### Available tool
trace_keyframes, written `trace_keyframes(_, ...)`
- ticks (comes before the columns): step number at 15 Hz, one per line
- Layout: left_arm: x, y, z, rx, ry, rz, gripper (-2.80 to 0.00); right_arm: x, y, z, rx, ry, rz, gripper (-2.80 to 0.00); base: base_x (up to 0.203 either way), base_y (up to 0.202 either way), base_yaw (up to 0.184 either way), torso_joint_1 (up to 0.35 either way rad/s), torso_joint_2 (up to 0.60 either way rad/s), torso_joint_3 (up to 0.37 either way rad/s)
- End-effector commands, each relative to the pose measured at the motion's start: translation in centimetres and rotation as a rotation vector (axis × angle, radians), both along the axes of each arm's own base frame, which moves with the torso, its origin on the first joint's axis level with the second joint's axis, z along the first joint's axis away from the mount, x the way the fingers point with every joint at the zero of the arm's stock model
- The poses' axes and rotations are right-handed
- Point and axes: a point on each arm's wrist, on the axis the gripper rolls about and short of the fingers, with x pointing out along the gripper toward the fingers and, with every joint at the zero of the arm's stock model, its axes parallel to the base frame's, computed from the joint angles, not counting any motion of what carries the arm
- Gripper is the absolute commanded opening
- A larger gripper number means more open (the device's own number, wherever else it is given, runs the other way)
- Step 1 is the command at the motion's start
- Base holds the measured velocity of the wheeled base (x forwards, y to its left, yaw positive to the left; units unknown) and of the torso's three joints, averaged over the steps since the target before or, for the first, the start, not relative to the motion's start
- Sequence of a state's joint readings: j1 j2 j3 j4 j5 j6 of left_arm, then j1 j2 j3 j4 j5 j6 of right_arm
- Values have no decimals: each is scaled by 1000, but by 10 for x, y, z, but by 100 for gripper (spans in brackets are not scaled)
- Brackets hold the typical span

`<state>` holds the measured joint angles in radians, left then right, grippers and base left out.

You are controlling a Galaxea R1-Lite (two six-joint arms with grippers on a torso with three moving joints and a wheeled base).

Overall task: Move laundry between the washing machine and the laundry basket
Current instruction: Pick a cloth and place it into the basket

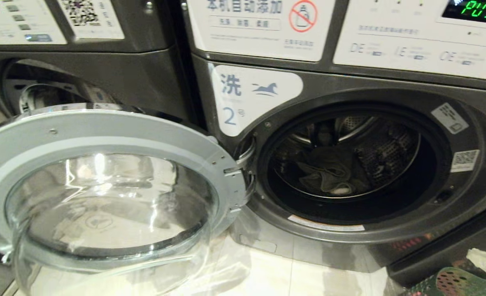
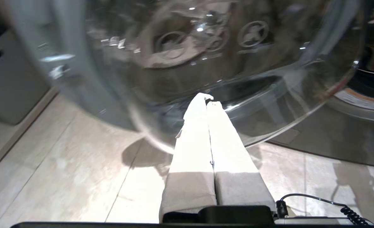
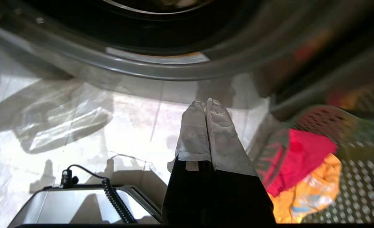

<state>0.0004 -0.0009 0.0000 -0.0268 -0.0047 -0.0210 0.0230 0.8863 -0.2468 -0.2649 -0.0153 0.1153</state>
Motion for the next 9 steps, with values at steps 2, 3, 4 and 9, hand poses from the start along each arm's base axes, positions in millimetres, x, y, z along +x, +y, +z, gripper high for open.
trace_keyframes(2, 1, 0, -3, 0, 9, 1, -280, 6, 0, -7, -1, 55, 3, -280, 4, -10, 179, 1, 0, 0)
trace_keyframes(3, 1, 0, -3, 0, 9, 1, -280, 7, 1, -11, -2, 79, 5, -280, 2, -9, 171, 2, 7, 1)
trace_keyframes(4, 1, 0, -3, 0, 9, 1, -280, 9, 2, -15, -3, 102, 15, -280, 3, -7, 150, 2, 1, 2)
trace_keyframes(9, 1, 0, -3, 0, 10, 1, -280, 27, 3, -43, -11, 305, 27, -280, 1, -1, 35, 2, 1, 3)
